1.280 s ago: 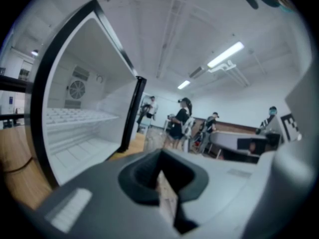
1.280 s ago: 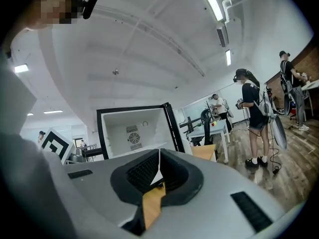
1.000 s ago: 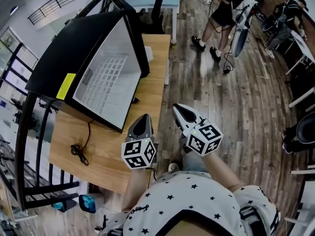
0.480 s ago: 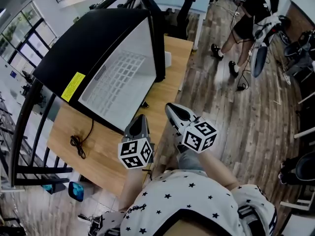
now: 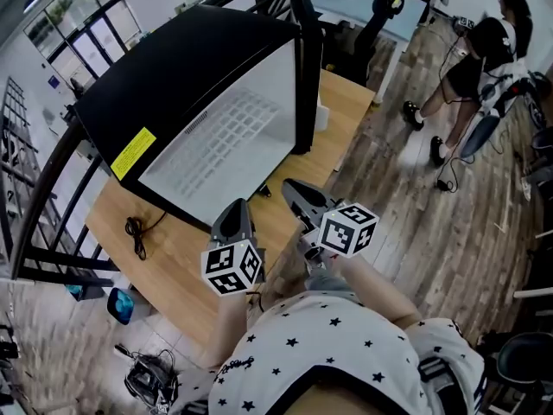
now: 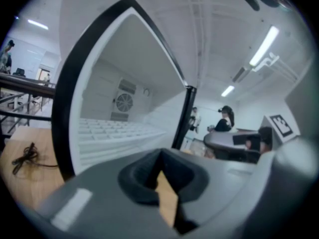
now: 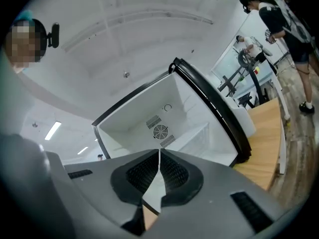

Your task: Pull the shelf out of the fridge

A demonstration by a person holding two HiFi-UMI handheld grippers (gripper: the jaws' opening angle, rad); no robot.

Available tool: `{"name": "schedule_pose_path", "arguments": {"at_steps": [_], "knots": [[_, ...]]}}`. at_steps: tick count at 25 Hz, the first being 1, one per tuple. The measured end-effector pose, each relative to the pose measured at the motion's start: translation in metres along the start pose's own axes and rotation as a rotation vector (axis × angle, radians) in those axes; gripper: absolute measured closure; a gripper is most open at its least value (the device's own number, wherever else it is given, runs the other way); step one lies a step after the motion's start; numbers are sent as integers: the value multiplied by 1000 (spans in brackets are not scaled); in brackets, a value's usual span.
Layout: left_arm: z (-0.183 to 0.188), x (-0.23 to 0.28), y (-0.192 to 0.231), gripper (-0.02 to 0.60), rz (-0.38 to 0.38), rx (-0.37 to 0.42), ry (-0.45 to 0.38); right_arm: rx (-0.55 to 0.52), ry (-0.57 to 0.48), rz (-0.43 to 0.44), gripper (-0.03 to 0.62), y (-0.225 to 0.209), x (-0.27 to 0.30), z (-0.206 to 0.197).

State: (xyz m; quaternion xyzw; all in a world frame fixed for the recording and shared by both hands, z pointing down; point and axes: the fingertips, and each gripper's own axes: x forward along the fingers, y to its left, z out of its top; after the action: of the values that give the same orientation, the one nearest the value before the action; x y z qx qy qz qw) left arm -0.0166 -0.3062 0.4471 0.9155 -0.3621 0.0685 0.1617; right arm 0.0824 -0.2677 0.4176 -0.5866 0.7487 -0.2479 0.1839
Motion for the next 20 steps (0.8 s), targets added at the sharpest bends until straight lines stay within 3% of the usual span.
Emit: {"name": "schedule_pose_path", "arguments": {"at_steps": [20], "knots": [[-3, -16, 26, 575, 318, -74, -94, 382, 134, 293, 571, -20, 90, -17]]}}
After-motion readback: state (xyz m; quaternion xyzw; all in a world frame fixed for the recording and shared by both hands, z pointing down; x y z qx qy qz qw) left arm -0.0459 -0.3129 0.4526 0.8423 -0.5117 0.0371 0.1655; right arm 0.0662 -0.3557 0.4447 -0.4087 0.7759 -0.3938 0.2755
